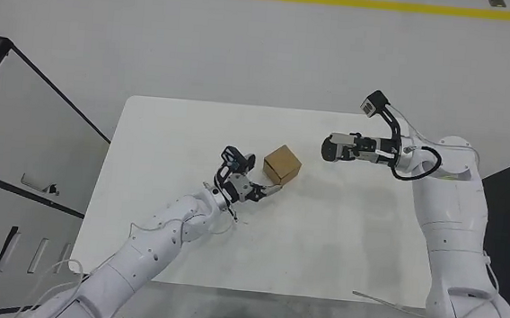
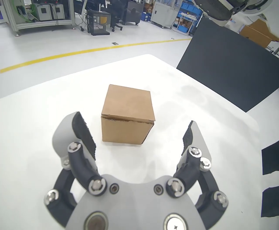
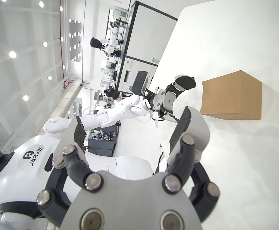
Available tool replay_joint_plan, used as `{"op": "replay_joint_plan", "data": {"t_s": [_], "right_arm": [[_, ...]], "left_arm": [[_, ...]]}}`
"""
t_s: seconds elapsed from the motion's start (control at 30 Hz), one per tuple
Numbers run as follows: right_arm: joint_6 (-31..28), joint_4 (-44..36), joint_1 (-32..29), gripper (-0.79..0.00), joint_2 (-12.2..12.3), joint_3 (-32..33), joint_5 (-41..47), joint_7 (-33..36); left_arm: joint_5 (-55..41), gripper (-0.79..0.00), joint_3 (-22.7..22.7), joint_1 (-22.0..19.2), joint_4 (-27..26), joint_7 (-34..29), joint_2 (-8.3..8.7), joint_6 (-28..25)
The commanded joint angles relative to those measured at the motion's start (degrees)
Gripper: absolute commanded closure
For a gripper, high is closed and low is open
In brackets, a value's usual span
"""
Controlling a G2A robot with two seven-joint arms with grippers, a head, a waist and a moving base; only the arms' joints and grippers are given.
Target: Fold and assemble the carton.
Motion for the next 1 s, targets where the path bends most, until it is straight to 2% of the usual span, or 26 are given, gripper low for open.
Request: {"op": "replay_joint_plan", "data": {"t_s": [0.0, 0.13, 0.37, 0.6, 0.73, 0.97], "right_arm": [[0.0, 0.0, 0.0, -0.785, 0.0, 0.0, 0.0, 0.0], [0.0, 0.0, 0.0, -0.785, 0.0, 0.0, 0.0, 0.0], [0.0, 0.0, 0.0, -0.785, 0.0, 0.0, 0.0, 0.0], [0.0, 0.0, 0.0, -0.785, 0.0, 0.0, 0.0, 0.0], [0.0, 0.0, 0.0, -0.785, 0.0, 0.0, 0.0, 0.0], [0.0, 0.0, 0.0, -0.785, 0.0, 0.0, 0.0, 0.0]], "left_arm": [[0.2, -0.785, 0.0, 0.0, -0.1, -0.1, 0.00, 0.1], [2.8, -0.785, 0.7, -0.6, -0.4, 2.2, -0.40, 0.5], [7.7, -0.785, 3.3, -3.4, 5.1, 6.3, -1.71, -0.3], [8.0, -0.785, 3.3, -3.5, 5.4, 6.7, -1.83, 0.3], [9.4, -0.785, 3.1, -3.2, 6.1, 7.6, -2.03, 2.6], [10.1, -0.785, 4.2, -4.9, 10.8, 10.5, -3.18, 1.7]]}}
